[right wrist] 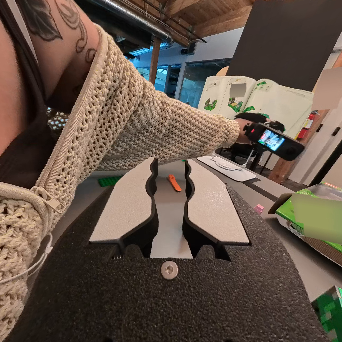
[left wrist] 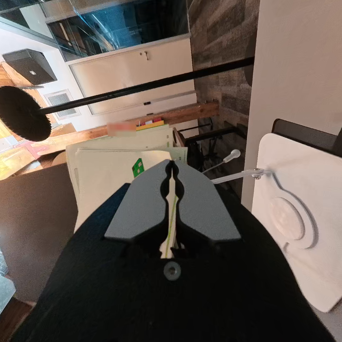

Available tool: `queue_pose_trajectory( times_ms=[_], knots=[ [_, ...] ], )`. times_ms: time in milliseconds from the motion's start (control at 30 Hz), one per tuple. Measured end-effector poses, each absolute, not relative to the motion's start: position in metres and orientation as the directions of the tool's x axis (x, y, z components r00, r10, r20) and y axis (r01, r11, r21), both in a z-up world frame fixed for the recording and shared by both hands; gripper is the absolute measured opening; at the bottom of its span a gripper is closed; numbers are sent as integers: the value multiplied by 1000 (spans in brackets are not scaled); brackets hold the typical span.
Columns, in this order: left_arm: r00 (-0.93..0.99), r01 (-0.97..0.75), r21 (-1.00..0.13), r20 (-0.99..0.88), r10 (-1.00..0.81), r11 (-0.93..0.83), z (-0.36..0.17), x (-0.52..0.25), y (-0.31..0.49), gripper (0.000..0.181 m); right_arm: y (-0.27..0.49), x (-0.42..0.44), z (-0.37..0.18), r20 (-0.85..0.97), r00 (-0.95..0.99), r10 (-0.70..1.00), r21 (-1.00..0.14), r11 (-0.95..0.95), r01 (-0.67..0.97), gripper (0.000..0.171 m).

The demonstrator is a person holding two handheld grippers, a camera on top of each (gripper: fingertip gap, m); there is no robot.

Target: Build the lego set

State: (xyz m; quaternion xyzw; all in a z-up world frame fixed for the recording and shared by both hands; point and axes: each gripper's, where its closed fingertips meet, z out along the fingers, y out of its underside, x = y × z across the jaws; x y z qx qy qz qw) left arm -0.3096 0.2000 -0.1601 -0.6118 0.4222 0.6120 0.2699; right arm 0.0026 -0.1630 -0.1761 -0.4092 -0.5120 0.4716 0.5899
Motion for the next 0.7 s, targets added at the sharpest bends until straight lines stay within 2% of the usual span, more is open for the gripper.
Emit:
queue_pose_trajectory(
  times_ms=[200,367,433,467,600,700],
  knots=[
    [-72,-880,134,-986,-150,-456,-161,-310,186,0,-164,1,-178,221,25,975,-967,222,-126,27],
    [27,-894,29,-992,-119,-448,-160,-314,179,0,-163,-1,-181,221,26,975,-968,222,-115,27],
    [-31,-883,85,-992,-123,-461,-159,-316,181,48,-163,-1,-181,220,24,975,-969,222,-111,27],
    [-60,-880,116,-989,-136,-460,-159,-316,183,52,-164,-1,-182,222,24,975,-969,223,-109,27],
    [-91,-873,165,-980,-179,-459,-164,-315,190,45,-163,-2,-184,228,28,973,-968,229,-99,27],
    [-121,-857,200,-974,-193,-474,-163,-318,192,26,-162,-2,-183,221,29,975,-970,223,-101,27]
  ],
)
